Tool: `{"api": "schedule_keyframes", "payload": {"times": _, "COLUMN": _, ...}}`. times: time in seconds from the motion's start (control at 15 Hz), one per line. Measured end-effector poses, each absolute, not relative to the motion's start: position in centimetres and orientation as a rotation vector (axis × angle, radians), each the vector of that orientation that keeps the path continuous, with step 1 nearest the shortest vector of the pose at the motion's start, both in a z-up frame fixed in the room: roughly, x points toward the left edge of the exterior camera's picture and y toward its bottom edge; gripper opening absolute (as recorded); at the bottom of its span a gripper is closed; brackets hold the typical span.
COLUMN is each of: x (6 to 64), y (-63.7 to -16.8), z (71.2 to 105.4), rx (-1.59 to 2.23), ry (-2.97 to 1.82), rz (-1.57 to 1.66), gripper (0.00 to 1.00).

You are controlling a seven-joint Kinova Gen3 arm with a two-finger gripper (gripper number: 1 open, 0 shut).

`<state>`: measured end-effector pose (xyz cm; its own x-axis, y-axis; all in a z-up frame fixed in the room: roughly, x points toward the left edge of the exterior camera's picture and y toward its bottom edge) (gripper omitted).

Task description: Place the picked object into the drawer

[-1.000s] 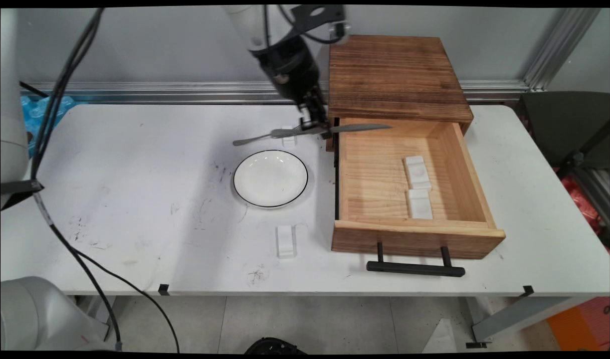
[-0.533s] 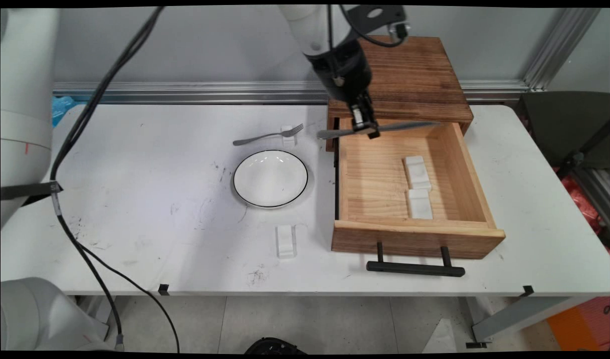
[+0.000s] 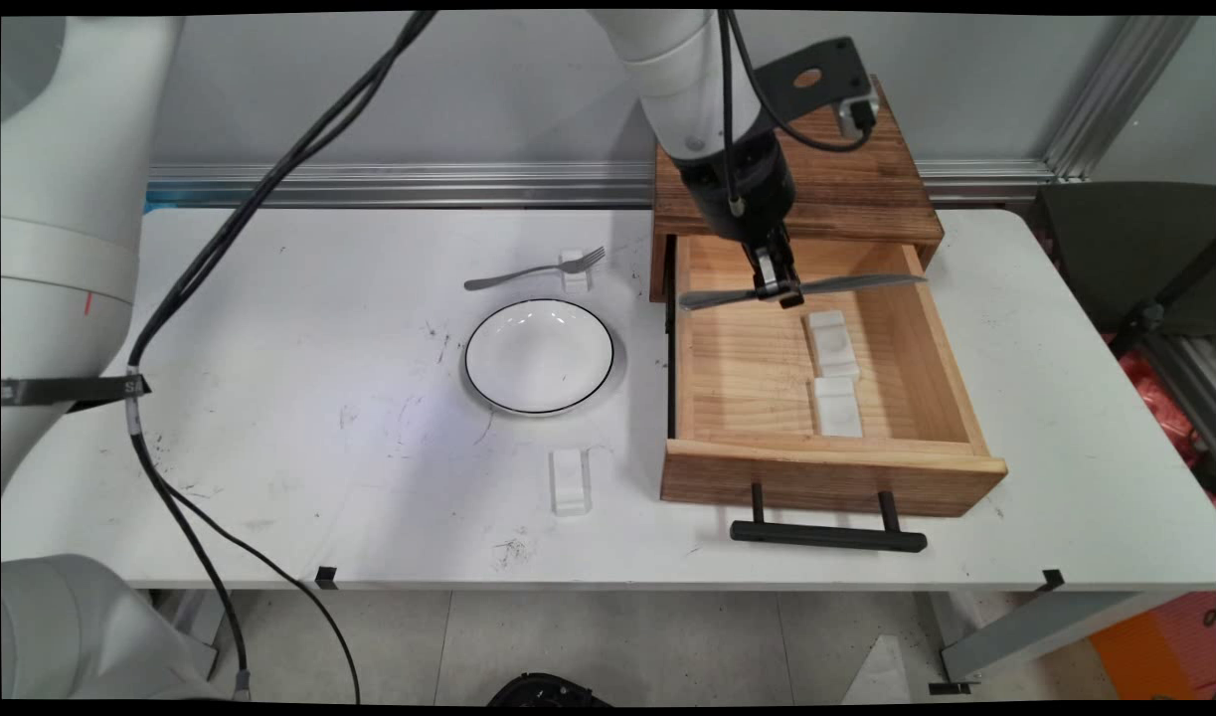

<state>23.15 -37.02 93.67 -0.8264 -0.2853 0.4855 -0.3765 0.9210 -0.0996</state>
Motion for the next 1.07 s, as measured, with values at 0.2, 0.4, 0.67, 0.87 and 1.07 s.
{"api": "schedule_keyframes", "payload": {"times": 0.2, "x": 22.4, "y": -37.0, "z": 92.5, "rx": 0.474, "ry": -2.606, "rz": 0.259, "gripper": 0.0}}
{"api": "schedule_keyframes", "payload": {"times": 0.4, "x": 21.9, "y": -37.1, "z": 91.7, "rx": 0.467, "ry": -2.607, "rz": 0.259, "gripper": 0.0}}
{"api": "schedule_keyframes", "payload": {"times": 0.67, "x": 21.5, "y": -37.0, "z": 90.8, "rx": 0.466, "ry": -2.607, "rz": 0.258, "gripper": 0.0}}
{"api": "schedule_keyframes", "payload": {"times": 0.87, "x": 21.2, "y": -36.8, "z": 90.1, "rx": 0.467, "ry": -2.607, "rz": 0.254, "gripper": 0.0}}
{"api": "schedule_keyframes", "payload": {"times": 1.07, "x": 20.9, "y": -36.6, "z": 89.4, "rx": 0.459, "ry": -2.605, "rz": 0.247, "gripper": 0.0}}
